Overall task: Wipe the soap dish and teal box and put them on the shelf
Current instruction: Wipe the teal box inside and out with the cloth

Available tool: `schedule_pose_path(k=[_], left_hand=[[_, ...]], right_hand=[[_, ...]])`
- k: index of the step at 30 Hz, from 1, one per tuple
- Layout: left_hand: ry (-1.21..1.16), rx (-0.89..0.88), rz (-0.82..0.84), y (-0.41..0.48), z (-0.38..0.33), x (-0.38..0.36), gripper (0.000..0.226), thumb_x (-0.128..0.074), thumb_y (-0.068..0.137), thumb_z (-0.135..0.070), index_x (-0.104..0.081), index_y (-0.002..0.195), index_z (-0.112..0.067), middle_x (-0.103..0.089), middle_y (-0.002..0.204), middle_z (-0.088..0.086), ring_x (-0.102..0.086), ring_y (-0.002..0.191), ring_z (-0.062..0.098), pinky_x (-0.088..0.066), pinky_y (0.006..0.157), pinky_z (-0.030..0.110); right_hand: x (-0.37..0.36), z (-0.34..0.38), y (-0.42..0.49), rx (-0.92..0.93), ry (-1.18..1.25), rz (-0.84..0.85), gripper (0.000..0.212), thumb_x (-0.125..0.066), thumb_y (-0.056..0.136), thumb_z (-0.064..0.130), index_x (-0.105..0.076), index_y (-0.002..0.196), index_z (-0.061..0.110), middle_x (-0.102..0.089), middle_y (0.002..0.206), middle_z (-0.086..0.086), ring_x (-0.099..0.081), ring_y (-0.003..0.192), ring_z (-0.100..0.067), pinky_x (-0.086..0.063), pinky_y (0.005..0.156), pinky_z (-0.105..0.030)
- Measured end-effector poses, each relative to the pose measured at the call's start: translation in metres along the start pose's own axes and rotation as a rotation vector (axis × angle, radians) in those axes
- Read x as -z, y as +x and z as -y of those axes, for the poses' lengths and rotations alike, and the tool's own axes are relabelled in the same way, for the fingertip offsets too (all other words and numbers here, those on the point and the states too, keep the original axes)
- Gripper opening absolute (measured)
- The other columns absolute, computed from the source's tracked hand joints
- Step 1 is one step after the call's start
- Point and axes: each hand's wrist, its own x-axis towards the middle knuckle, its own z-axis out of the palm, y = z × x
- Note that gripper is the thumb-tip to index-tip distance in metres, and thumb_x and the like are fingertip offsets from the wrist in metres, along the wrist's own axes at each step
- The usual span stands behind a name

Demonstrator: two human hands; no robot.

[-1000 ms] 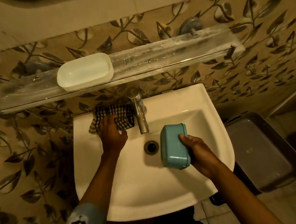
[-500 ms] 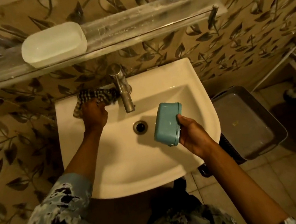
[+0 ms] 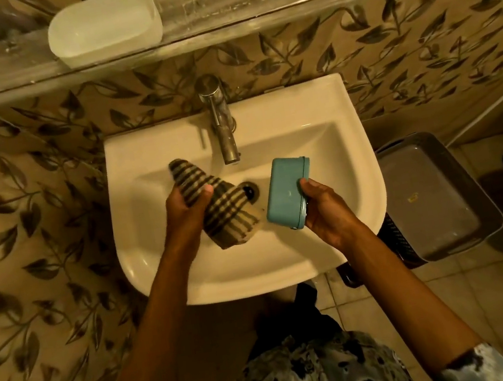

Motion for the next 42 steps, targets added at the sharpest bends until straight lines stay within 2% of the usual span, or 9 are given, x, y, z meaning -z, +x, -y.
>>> schedule_pose_path(k=[4,8,12,16,22,28,33,38,42], left_hand=[[0.305,-0.328,-0.004,-0.01,-0.01,-0.039,0.022,-0.053,0.093,-0.006,-0.056,0.114,-0.001,-0.066,0.103,0.012,-0.064,0.088,0.015,-0.053,0.076,0.017],[0.398,-0.518,0.07,-0.011,-0.012,-0.08,0.021,-0.048,0.093,-0.002,-0.061,0.109,0.004,-0.067,0.096,0.018,-0.064,0.084,0.025,-0.055,0.075,0.032],[0.666,-0.492,0.182,-0.01,0.001,-0.116,0.04,-0.047,0.09,-0.002,-0.057,0.127,-0.015,-0.064,0.123,0.008,-0.059,0.114,0.024,-0.047,0.099,0.036],[0.747,-0.507,0.35,-0.017,0.023,-0.129,0.05,-0.044,0.09,0.007,-0.046,0.138,-0.009,-0.04,0.149,0.009,-0.028,0.143,0.023,-0.02,0.12,0.036],[0.723,-0.569,0.384,-0.044,0.048,-0.117,0.038,-0.045,0.094,-0.007,-0.053,0.131,-0.007,-0.04,0.148,0.007,-0.025,0.141,0.015,-0.024,0.117,0.049],[0.683,-0.544,0.415,-0.072,0.071,-0.106,0.052,-0.045,0.091,0.002,-0.042,0.14,-0.015,-0.029,0.146,-0.016,-0.01,0.143,-0.001,-0.025,0.119,0.041],[0.646,-0.471,0.386,-0.048,0.045,-0.126,0.051,-0.042,0.088,0.008,-0.051,0.133,-0.013,-0.039,0.149,0.001,-0.017,0.141,0.006,-0.017,0.12,0.049],[0.616,-0.403,0.454,-0.023,0.015,-0.14,0.055,-0.037,0.086,0.012,-0.051,0.134,-0.011,-0.039,0.15,0.006,-0.026,0.143,0.017,-0.02,0.121,0.039],[0.612,-0.491,0.489,-0.033,0.021,-0.134,0.052,-0.04,0.088,0.006,-0.051,0.134,-0.015,-0.029,0.146,-0.027,-0.012,0.141,-0.004,-0.02,0.12,0.041]], right_hand=[[0.0,-0.005,0.001,-0.014,-0.037,-0.006,0.023,-0.04,0.101,0.02,-0.059,0.111,0.014,-0.069,0.1,-0.005,-0.069,0.086,-0.018,-0.06,0.071,-0.034],[-0.004,-0.008,0.001,-0.009,-0.104,-0.002,0.027,-0.038,0.101,0.021,-0.053,0.122,0.012,-0.067,0.105,-0.006,-0.066,0.093,-0.022,-0.057,0.076,-0.038],[-0.006,-0.002,0.001,0.006,-0.086,-0.05,0.025,-0.036,0.101,0.018,-0.061,0.103,0.017,-0.069,0.094,-0.003,-0.067,0.083,-0.018,-0.057,0.068,-0.031],[0.006,0.009,0.001,0.012,0.104,-0.093,0.022,-0.038,0.099,0.012,-0.06,0.099,0.013,-0.067,0.087,-0.006,-0.066,0.078,-0.017,-0.058,0.066,-0.027],[0.018,0.014,-0.005,-0.071,0.388,-0.065,0.033,-0.032,0.101,0.015,-0.062,0.095,0.002,-0.067,0.089,-0.014,-0.07,0.072,-0.02,-0.059,0.066,-0.028],[0.022,0.019,-0.012,-0.128,0.366,-0.04,0.037,-0.03,0.102,0.02,-0.063,0.099,0.003,-0.074,0.081,-0.014,-0.073,0.069,-0.021,-0.061,0.059,-0.031],[0.022,0.012,-0.015,-0.133,0.348,-0.062,0.033,-0.036,0.102,0.021,-0.064,0.097,0.004,-0.071,0.089,-0.01,-0.069,0.078,-0.017,-0.057,0.079,-0.027],[0.025,0.022,-0.021,-0.131,0.238,-0.008,0.031,-0.03,0.098,0.006,-0.061,0.097,0.003,-0.068,0.09,-0.013,-0.069,0.076,-0.021,-0.059,0.071,-0.033],[0.021,0.035,-0.02,-0.11,0.337,-0.065,0.034,-0.03,0.1,0.014,-0.062,0.099,0.003,-0.07,0.091,-0.014,-0.069,0.08,-0.022,-0.058,0.077,-0.033]])
